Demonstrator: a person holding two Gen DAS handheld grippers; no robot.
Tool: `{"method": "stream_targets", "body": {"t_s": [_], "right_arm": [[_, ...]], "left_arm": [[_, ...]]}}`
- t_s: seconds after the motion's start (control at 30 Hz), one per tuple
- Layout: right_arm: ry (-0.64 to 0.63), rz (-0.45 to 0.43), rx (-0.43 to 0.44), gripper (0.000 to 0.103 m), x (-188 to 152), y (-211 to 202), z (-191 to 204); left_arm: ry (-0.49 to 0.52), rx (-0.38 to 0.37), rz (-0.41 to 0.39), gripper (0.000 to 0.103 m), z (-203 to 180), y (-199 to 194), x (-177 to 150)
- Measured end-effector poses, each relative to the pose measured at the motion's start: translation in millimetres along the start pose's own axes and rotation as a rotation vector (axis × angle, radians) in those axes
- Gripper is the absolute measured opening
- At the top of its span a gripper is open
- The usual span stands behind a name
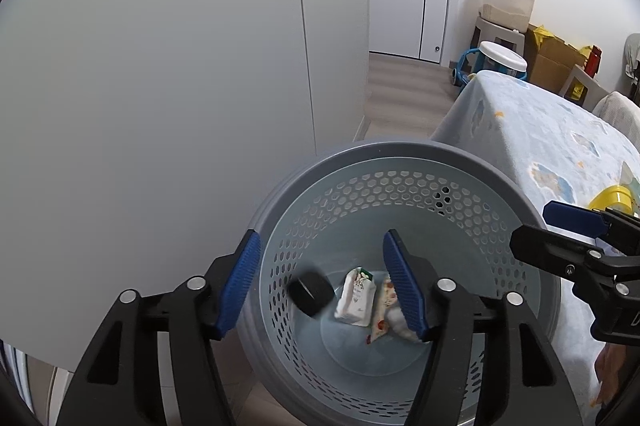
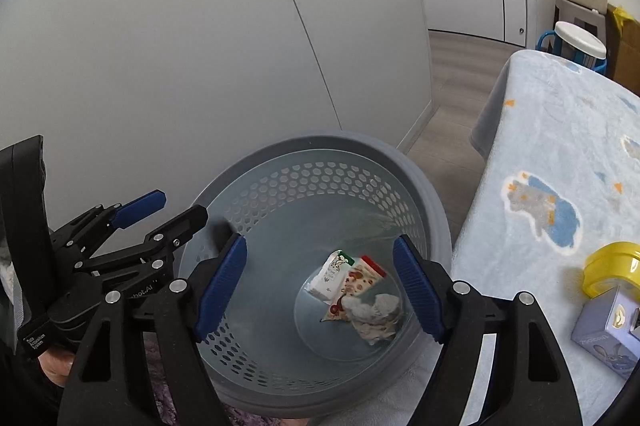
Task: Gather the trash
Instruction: 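Open both grippers to drop the tape roll and tissue into the wastebasket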
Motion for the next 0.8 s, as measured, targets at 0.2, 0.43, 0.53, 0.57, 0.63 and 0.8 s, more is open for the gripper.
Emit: {"method": "stream_targets", "body": {"t_s": [0.2, 0.43, 0.53, 0.57, 0.63, 0.8], "right_arm": [[-0.001, -0.006, 0.002, 0.075, 0.4, -1.0, 0.3], [-0.001, -0.008, 0.002, 0.075, -0.9, -1.6, 0.4], [-0.001, -0.009, 0.002, 0.075, -1.2, -1.8, 0.0], [-0.001, -0.009, 0.002, 0.075, -1.3, -1.9, -0.2], [-0.002, -0.009, 0.001, 0.075, -1.2, -1.9, 0.1], [-0.001, -0.010, 0.000, 0.075, -1.6, -2.4, 0.2]], "left_arm": [[-0.006, 0.001, 0.003, 0.063, 1.1, 1.0, -0.4], [-0.012, 0.009, 0.002, 0.064, 2.9, 0.4, -0.3], [-0.015, 0.011, 0.000, 0.064, 3.6, 0.4, 0.1], [-0.016, 0.012, -0.001, 0.067, 3.9, 0.6, 0.1], [-0.019, 0.016, -0.005, 0.068, 4.6, 0.7, 0.1], [-0.022, 0.021, -0.004, 0.068, 6.2, 0.7, -0.3]]}}
Point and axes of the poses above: each gripper's, at about its wrist camera, not at the fingertips, and y roughly the way its jaws point, z to its left, x to its top, the point moved 5 cm from there along y, roughly the way its jaws point, and after that the axes turned 10 degrees about x, right-handed, at the moved point
